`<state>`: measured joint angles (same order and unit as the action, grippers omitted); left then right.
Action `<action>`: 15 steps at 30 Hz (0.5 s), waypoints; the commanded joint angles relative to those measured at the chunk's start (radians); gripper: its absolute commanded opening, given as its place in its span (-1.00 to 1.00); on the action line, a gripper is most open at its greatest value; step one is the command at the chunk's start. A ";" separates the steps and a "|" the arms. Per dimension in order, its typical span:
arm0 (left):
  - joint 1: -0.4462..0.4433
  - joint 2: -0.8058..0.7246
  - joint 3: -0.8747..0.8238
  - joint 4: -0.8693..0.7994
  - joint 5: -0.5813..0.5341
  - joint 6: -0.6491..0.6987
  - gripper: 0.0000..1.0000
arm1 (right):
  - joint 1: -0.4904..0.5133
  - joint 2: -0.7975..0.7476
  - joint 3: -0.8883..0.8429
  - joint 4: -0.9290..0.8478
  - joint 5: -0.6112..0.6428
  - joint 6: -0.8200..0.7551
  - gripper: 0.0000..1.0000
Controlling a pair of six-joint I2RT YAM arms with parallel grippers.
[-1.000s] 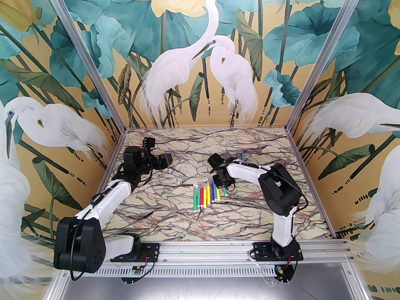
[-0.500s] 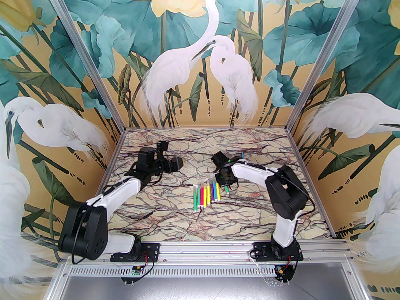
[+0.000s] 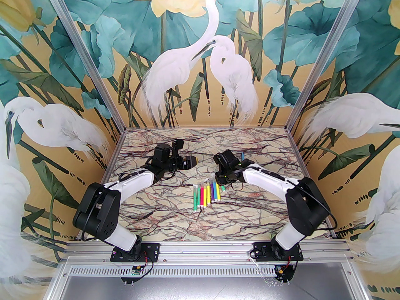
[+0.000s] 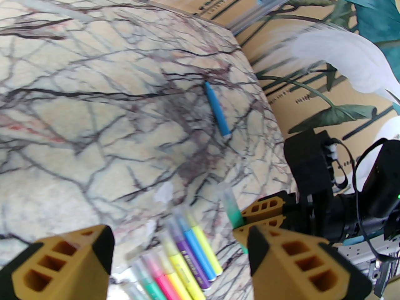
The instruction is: Open the pen caps
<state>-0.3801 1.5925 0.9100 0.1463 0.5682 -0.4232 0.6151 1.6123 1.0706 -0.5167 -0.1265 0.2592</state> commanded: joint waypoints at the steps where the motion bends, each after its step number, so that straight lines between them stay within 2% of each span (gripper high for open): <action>1: -0.013 0.032 0.029 0.073 0.091 -0.052 0.47 | -0.001 -0.061 -0.038 0.094 -0.084 -0.034 -0.77; 15: -0.095 0.120 0.057 0.213 0.282 -0.097 0.39 | -0.002 -0.109 -0.057 0.165 -0.149 -0.043 -0.77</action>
<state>-0.4618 1.6844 0.9417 0.3054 0.7715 -0.5056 0.6151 1.5253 1.0264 -0.3832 -0.2447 0.2306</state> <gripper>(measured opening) 0.697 0.140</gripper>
